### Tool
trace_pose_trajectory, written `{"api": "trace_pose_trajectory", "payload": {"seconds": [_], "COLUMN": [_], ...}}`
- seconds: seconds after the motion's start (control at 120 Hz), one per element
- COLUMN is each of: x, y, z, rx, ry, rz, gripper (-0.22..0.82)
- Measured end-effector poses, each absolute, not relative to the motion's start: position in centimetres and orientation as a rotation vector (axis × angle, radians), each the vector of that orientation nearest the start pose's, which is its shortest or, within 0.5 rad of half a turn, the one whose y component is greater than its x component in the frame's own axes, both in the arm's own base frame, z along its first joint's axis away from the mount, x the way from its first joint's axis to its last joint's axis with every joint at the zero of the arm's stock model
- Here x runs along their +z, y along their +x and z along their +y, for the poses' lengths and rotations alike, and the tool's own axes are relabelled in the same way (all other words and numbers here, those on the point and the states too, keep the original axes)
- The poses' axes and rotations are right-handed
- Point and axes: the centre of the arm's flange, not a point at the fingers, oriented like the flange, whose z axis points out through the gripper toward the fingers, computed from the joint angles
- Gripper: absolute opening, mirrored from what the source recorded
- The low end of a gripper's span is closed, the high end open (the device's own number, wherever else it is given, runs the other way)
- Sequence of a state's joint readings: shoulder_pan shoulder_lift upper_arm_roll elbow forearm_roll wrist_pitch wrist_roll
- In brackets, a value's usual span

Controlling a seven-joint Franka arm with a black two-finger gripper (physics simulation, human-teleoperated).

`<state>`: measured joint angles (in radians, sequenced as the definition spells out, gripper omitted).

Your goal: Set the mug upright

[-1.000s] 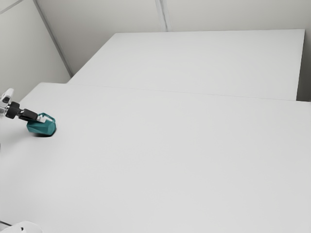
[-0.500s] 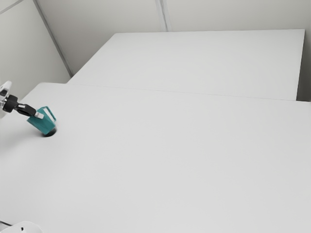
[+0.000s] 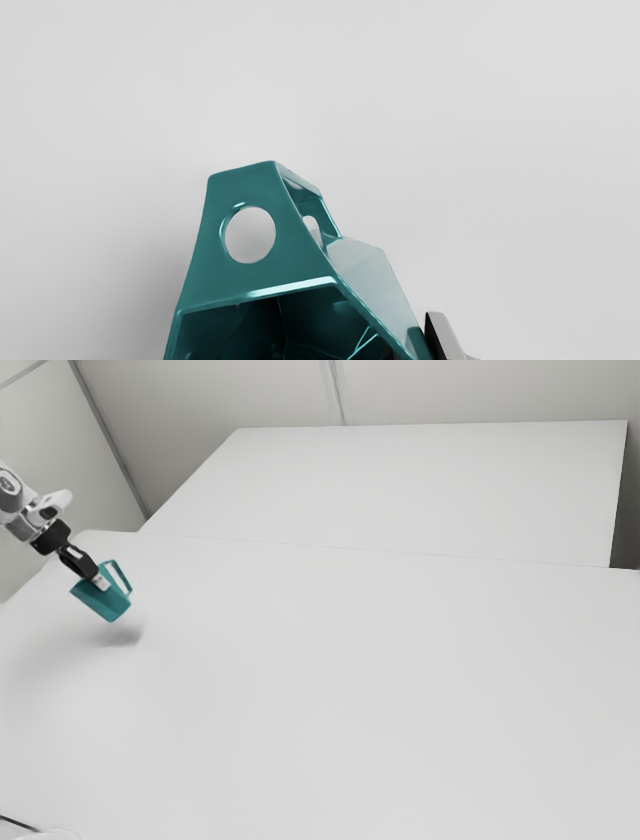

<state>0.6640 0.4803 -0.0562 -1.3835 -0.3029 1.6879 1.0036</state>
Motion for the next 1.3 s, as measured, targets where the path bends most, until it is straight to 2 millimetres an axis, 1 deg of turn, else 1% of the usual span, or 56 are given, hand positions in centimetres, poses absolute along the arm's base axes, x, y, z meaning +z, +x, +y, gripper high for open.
{"api": "trace_pose_trajectory", "payload": {"seconds": [0.117, 0.192, 0.3, 0.375, 0.458, 0.608, 0.75, 0.892, 0.975, 1.033, 1.125, 1.183, 1.3], "x": [44.7, 46.3, 47.5, 47.5, 47.5, 47.8, 47.9, 47.6, 47.0, 46.8, 45.2, 44.7, 43.4], "y": [57.5, 57.6, 57.5, 56.7, 55.8, 55.8, 55.0, 53.6, 52.8, 52.3, 51.2, 50.9, 50.4], "z": [33.2, 30.2, 26.5, 24.8, 22.4, 17.6, 13.3, 9.6, 7.7, 6.8, 6.7, 6.8, 5.4], "rx": [-0.096, -0.063, -0.022, 0.017, 0.049, 0.083, 0.104, 0.123, 0.126, 0.123, 0.131, 0.123, 0.124], "ry": [-3.378, -3.350, -3.330, -3.328, -3.319, -3.279, -3.233, -3.197, -3.179, -3.166, -3.162, -3.152, -3.123], "rz": [0.566, 0.572, 0.586, 0.568, 0.563, 0.584, 0.592, 0.575, 0.558, 0.532, 0.452, 0.400, 0.347], "gripper": [-0.18, -0.18, -0.18, -0.18, -0.18, -0.18, -0.18, -0.18, -0.18, -0.18, -0.18, -0.18, -0.17]}}
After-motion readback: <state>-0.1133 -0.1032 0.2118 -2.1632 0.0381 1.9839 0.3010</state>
